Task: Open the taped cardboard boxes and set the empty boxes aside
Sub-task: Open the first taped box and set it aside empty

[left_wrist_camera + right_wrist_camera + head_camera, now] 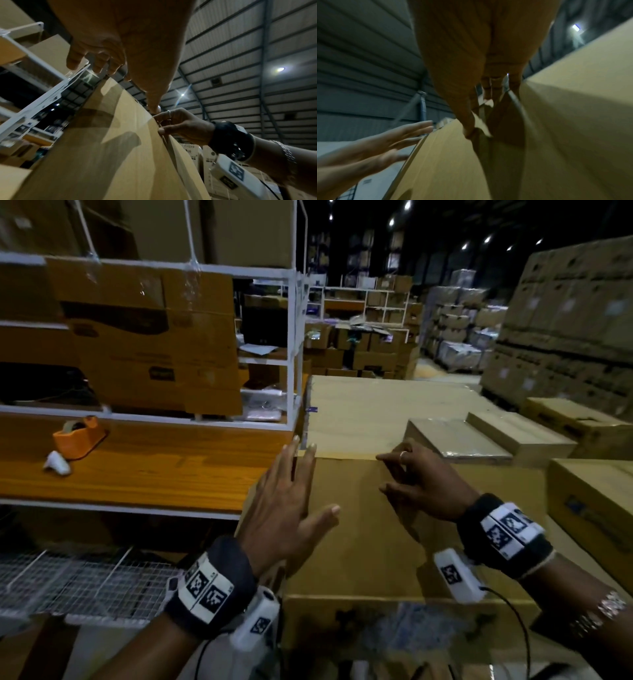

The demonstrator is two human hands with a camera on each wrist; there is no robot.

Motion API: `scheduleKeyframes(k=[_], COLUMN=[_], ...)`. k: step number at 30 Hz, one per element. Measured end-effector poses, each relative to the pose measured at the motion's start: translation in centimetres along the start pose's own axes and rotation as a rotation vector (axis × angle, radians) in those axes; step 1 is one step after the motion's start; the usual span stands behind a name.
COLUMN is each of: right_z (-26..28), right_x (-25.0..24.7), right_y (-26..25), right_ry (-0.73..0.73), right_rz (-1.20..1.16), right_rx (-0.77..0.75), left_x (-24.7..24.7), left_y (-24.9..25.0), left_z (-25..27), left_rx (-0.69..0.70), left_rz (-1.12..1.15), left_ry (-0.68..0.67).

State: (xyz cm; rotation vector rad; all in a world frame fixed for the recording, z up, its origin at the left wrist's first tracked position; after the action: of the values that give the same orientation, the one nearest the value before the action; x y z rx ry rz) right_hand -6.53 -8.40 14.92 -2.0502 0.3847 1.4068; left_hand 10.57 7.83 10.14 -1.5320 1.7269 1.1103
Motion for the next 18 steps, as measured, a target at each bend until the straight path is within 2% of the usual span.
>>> scheduleKeyframes(k=[2, 5, 8, 10, 12, 15, 18], right_z=[2.9, 7.5, 12.3, 15.4, 18.5, 22.8, 27.0], right_x=[-2.3, -4.5, -6.1, -6.6, -6.4, -4.3, -0.4], right_y=[-1.0, -1.7, -1.4, -1.1, -1.2, -0.9, 0.8], right_ry=[0.022, 0.050, 0.108, 0.158, 0.170, 0.107, 0.044], right_rz=[0.037, 0.087, 0.034, 0.008, -0.011, -0.083, -0.202], right_rx=[-0.044, -0.090, -0.062, -0.048, -0.053, -0.077, -0.084], left_x=[-1.9, -3.8, -5.6, -6.7, -7.2, -6.4, -4.1], left_y=[1.7, 4.7, 7.9, 9.5, 10.6, 12.5, 14.3], left_z=[-0.5, 0.3, 2.4, 3.9, 5.6, 9.0, 13.0], left_rx=[0.072, 0.190, 0.328, 0.375, 0.356, 0.297, 0.317], left_rz=[-0.015, -0.041, -0.062, -0.009, 0.095, 0.220, 0.223], left_ry=[0.055, 0.067, 0.075, 0.004, -0.123, -0.336, -0.462])
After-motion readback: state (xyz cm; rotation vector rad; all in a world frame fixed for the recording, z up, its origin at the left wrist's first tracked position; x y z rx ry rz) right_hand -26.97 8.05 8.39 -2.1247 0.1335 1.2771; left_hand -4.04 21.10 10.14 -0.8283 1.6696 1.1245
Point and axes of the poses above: each hand's wrist, its own z-axis away from the middle knuckle, its own x-axis out of the palm, y = z × x, the point moved 6 cm from there along -z, towards the middle knuckle, and after that the axes turned 11 degrees about x, right-handed, at the moved point
